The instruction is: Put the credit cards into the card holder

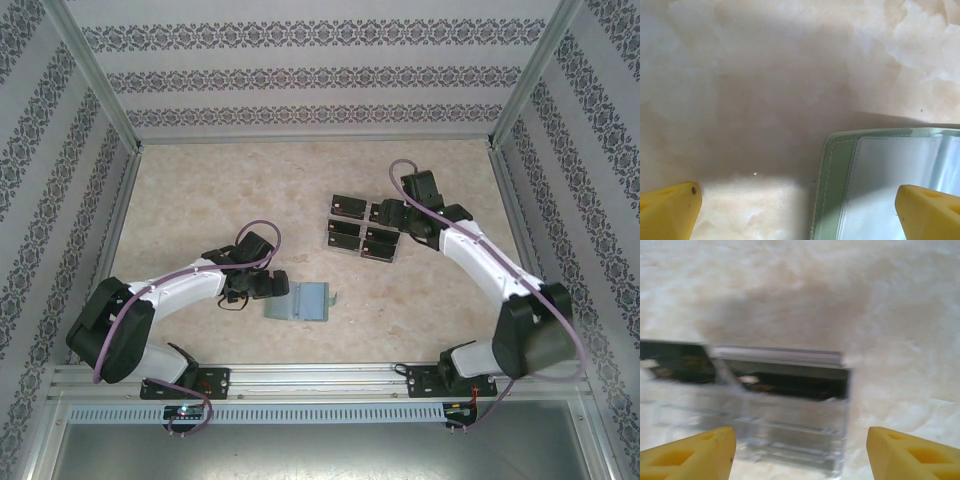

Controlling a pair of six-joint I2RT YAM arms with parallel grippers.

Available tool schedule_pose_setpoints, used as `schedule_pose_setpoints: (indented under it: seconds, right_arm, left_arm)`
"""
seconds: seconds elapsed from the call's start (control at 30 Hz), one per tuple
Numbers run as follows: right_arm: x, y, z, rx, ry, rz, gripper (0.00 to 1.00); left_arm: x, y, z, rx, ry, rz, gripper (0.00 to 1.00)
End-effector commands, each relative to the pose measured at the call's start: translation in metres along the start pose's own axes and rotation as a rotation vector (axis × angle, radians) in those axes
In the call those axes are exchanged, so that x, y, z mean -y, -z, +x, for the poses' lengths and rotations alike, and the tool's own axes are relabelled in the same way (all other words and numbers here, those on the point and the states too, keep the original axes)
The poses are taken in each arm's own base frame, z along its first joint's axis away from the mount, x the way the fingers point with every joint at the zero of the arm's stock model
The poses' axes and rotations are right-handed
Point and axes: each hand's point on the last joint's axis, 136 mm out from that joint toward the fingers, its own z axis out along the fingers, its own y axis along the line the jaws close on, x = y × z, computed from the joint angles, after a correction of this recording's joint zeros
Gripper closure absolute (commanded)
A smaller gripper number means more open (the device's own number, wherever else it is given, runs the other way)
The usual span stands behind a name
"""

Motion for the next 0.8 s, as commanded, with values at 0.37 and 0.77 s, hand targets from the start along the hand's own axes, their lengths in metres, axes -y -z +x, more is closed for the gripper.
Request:
schedule_pose_setpoints:
  seconds: [0.37, 0.77]
  right_arm:
    - [-0.073, -0.017, 0.084, -0.242, 0.233, -0.213, 0.39]
    - [-0.132, -0.080, 0.119, -0.353, 0.221, -0.245, 0.41]
  left_arm:
    - [0.004, -0.003, 0.003, 0.002, 0.004, 0.020, 0.00]
    - [0.004, -0.005, 0.003, 0.004, 0.006, 0.025, 0.00]
